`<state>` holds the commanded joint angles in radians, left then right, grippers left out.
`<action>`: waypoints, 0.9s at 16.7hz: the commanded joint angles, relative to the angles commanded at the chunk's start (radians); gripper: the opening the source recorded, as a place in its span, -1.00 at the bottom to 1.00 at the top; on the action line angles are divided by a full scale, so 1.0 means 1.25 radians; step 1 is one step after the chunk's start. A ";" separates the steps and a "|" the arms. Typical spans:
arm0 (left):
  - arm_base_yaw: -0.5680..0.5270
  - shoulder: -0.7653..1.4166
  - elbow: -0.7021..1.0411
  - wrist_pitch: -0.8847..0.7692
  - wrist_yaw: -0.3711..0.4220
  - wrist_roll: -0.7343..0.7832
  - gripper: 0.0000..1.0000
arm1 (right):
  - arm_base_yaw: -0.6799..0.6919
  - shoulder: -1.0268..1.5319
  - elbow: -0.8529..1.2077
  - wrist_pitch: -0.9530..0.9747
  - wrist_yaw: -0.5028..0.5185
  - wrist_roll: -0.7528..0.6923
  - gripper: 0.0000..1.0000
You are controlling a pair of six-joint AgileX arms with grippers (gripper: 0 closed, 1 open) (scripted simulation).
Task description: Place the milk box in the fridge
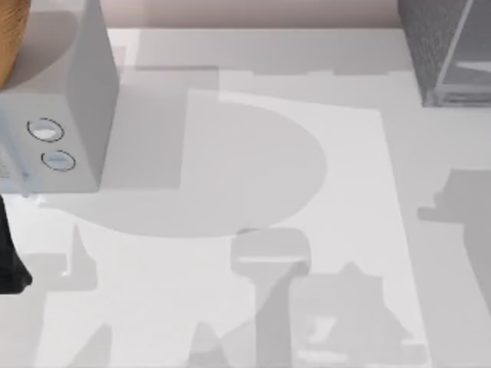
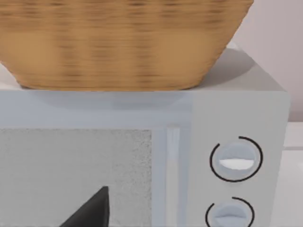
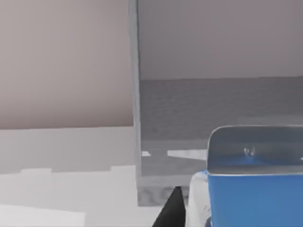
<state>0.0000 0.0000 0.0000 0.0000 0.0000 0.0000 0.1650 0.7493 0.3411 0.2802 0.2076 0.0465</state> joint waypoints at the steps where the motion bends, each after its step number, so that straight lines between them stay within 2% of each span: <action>1: 0.000 0.000 0.000 0.000 0.000 0.000 1.00 | -0.018 -0.096 -0.031 -0.026 -0.019 -0.003 -1.00; 5: 0.000 0.000 0.000 0.000 0.000 0.000 1.00 | -0.081 -0.398 -0.143 -0.126 -0.089 -0.021 -1.00; 8: 0.000 0.000 0.000 0.000 0.000 0.000 1.00 | -0.113 -0.536 -0.227 -0.188 -0.137 -0.034 -1.00; 15: 0.000 0.000 0.000 0.000 0.000 0.000 1.00 | -0.132 -0.599 -0.273 -0.224 -0.166 -0.037 -1.00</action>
<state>0.0000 0.0000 0.0000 0.0000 0.0000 0.0000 0.0000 0.0000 0.0000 0.0000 0.0000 0.0000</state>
